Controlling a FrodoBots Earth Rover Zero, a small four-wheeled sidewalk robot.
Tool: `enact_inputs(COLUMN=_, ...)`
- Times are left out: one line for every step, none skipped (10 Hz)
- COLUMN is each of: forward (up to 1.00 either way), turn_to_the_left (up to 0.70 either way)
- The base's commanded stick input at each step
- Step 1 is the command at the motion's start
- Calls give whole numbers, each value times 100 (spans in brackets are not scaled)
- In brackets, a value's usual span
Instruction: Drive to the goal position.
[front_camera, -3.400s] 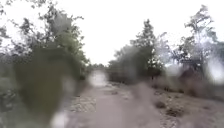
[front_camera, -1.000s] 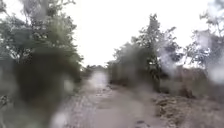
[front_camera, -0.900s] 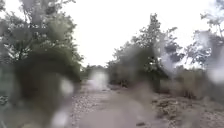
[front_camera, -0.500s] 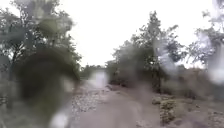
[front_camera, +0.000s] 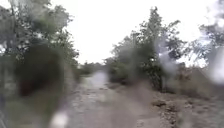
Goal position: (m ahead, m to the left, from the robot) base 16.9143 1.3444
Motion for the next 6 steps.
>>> enact_inputs(forward=45, turn_to_the_left=0)
enact_inputs(forward=45, turn_to_the_left=0)
enact_inputs(forward=45, turn_to_the_left=0)
enact_inputs(forward=45, turn_to_the_left=0)
enact_inputs(forward=45, turn_to_the_left=0)
enact_inputs(forward=45, turn_to_the_left=0)
